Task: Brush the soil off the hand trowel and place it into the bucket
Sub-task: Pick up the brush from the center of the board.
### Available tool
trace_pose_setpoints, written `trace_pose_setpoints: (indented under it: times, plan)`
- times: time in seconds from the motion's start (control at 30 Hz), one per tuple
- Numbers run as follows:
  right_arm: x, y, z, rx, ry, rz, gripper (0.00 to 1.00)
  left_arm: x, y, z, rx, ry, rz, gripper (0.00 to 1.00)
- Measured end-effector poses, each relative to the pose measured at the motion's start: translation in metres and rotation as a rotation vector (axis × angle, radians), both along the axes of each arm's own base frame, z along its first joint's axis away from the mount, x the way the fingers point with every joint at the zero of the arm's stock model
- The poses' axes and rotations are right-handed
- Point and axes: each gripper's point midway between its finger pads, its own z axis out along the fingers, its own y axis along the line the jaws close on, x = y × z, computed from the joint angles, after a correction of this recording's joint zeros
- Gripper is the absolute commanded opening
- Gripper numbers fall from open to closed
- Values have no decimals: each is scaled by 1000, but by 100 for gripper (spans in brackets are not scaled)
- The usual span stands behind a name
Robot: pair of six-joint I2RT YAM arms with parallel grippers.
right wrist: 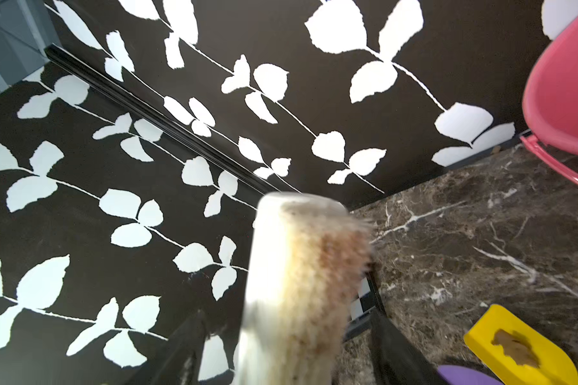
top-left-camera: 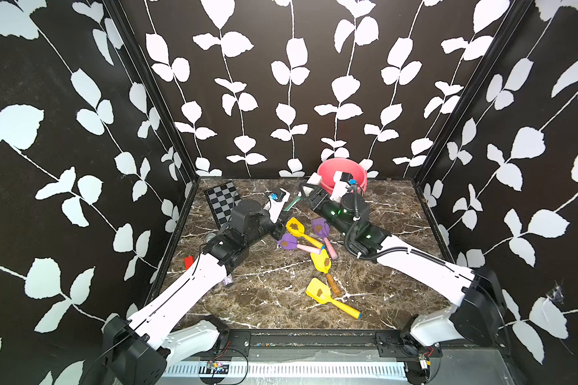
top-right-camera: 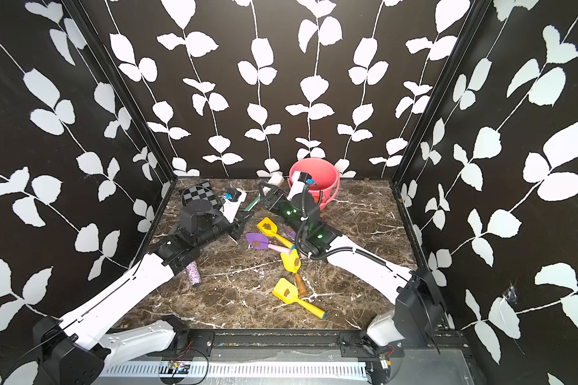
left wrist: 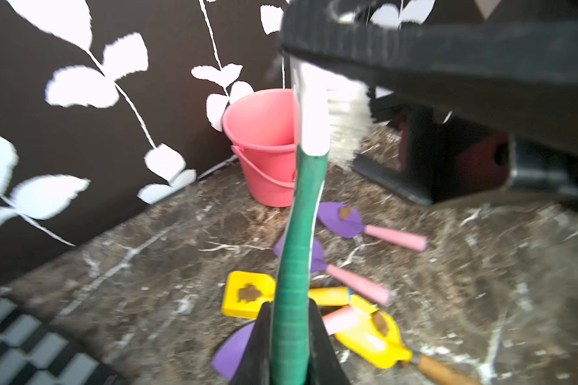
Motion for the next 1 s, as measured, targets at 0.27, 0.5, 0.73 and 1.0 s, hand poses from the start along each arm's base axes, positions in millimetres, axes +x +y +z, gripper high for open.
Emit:
trace_pose_setpoints:
  times: [0.27,0.5,0.73,1.0]
  plan:
    - [-2,-48,-1,-91,29,122,96,8,30,-1,371,-223,46,0]
    - [-19,-44,0,-112,133,297,99,7,37,-10,725,-426,17,0]
    - [-19,-25,-49,-49,339,367,99,-5,19,-23,898,-563,-62,0]
    - [-19,-22,-88,-17,481,339,82,-5,14,-15,931,-625,-49,0]
